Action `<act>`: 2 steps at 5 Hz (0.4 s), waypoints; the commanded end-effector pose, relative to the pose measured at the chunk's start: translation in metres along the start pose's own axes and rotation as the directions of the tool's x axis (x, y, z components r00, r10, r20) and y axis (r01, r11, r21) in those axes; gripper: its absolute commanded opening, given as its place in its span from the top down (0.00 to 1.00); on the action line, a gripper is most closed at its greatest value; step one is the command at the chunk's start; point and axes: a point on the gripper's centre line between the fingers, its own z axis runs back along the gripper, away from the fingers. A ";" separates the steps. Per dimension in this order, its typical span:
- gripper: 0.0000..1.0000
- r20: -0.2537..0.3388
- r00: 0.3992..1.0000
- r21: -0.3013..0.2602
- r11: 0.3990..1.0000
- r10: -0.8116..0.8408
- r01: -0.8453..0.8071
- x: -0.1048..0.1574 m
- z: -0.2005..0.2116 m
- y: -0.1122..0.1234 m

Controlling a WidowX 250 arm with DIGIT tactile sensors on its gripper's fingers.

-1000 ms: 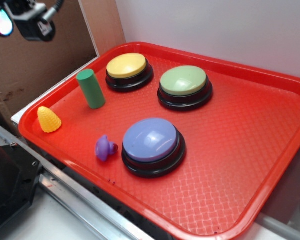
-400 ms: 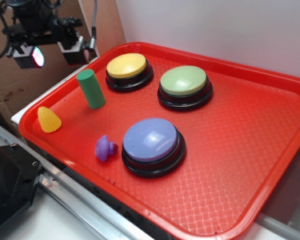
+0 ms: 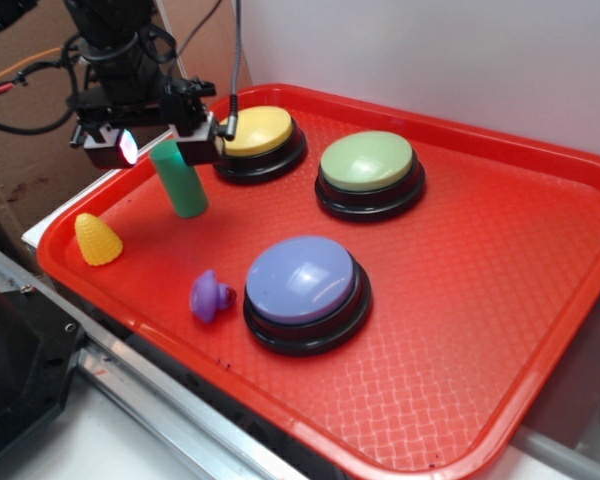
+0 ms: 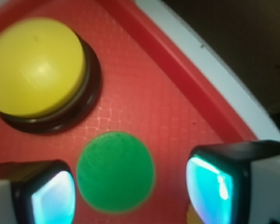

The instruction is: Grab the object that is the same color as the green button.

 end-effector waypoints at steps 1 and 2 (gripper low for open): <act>0.00 -0.008 1.000 -0.076 0.997 -0.024 0.023 0.009 -0.012 -0.009; 0.51 -0.013 1.000 -0.066 0.998 -0.024 0.024 0.009 -0.020 -0.009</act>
